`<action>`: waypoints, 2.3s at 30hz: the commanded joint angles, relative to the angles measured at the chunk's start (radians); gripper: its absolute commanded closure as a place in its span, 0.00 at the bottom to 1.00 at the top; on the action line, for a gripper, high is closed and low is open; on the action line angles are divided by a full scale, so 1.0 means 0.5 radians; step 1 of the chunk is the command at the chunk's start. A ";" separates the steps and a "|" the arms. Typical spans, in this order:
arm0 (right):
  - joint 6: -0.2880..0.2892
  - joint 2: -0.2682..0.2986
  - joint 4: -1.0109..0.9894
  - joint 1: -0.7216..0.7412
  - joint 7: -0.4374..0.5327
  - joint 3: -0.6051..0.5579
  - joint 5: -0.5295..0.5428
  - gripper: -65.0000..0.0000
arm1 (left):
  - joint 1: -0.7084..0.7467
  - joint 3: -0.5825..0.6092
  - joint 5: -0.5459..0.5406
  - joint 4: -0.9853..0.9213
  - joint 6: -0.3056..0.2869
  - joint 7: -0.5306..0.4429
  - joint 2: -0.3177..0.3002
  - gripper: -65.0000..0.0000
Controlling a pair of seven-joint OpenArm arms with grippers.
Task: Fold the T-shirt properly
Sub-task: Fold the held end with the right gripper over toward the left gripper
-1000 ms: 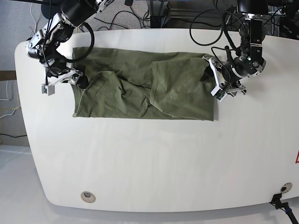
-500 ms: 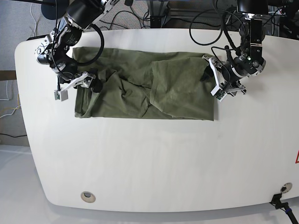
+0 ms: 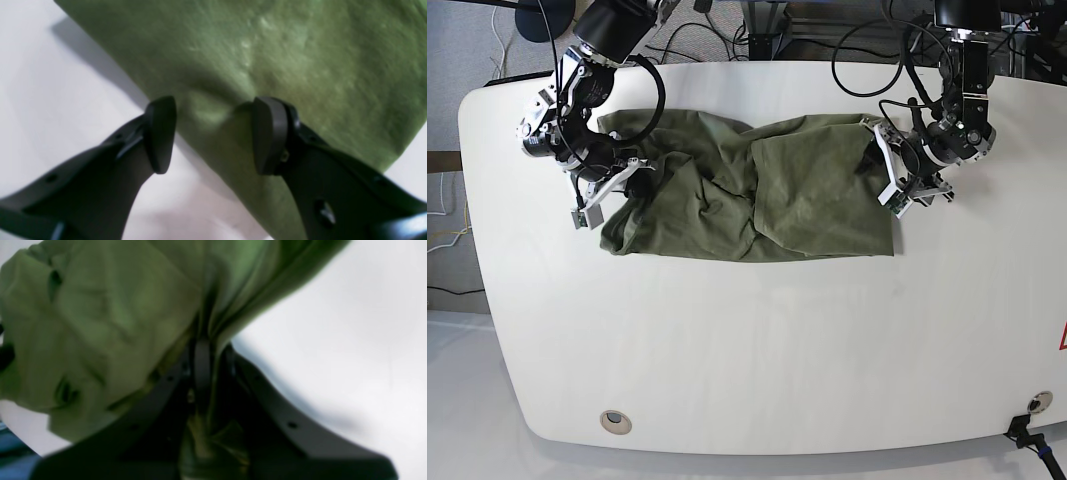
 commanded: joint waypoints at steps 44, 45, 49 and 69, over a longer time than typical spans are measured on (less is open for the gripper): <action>-0.192 -0.109 -0.199 0.179 0.582 -1.726 0.900 0.57 | -0.102 0.169 -0.016 0.042 0.000 -0.040 -0.117 0.49; -0.220 -0.109 -0.199 0.200 0.585 -1.739 0.900 0.56 | -0.124 0.169 -0.016 0.051 0.000 -0.040 -0.120 0.49; -0.229 -0.106 -0.183 0.262 0.585 -1.717 1.005 0.56 | -0.206 0.163 -0.019 0.152 0.000 -0.040 -0.265 0.49; -0.217 0.161 -0.202 0.421 0.766 -1.484 0.274 0.56 | 0.125 -0.187 -0.025 0.658 0.000 -0.046 0.051 0.71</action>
